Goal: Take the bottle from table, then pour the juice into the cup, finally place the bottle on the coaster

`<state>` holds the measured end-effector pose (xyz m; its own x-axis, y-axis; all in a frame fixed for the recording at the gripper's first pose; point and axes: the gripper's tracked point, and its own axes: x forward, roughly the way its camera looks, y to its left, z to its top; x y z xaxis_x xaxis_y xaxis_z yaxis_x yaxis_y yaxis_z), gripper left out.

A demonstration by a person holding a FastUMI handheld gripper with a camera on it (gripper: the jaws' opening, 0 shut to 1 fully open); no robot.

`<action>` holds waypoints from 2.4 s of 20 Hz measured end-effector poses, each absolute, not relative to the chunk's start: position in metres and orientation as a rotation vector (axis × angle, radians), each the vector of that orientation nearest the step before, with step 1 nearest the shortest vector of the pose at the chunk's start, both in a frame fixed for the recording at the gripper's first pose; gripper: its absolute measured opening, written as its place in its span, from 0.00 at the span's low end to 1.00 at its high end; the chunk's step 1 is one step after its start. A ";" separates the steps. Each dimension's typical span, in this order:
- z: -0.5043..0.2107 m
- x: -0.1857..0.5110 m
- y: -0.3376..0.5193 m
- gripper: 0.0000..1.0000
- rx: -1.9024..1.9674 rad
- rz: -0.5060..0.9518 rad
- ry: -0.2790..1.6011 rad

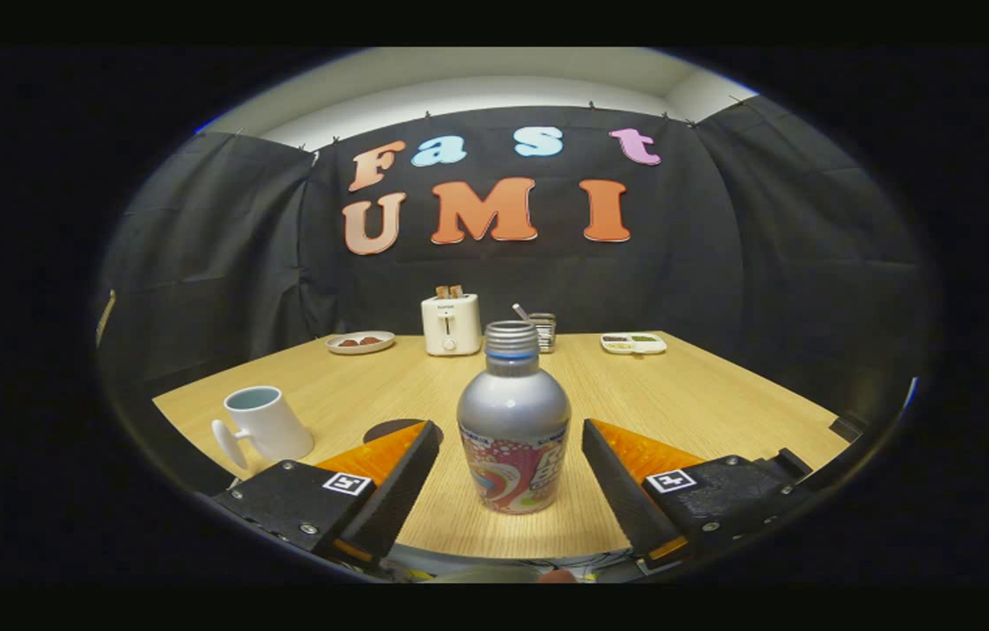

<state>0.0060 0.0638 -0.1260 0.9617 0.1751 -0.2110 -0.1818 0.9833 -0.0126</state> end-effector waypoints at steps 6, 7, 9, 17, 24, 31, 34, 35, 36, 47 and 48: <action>-0.150 0.014 0.063 0.98 -0.019 0.172 0.272; -0.152 0.016 0.064 0.98 -0.019 0.173 0.282; -0.155 0.016 0.065 0.95 -0.022 0.176 0.293; -0.155 0.021 0.067 0.77 -0.039 0.163 0.301; -0.142 0.022 0.085 0.76 -0.126 0.169 0.287; -0.128 0.020 0.121 0.75 -0.254 0.201 0.260; -0.123 0.020 0.135 0.76 -0.322 0.205 0.239; -0.120 0.019 0.138 0.76 -0.360 0.199 0.228; -0.116 0.020 0.142 0.76 -0.403 0.193 0.215; -0.095 0.015 0.176 0.76 -0.759 0.148 0.120; -0.096 0.014 0.179 0.76 -0.785 0.144 0.114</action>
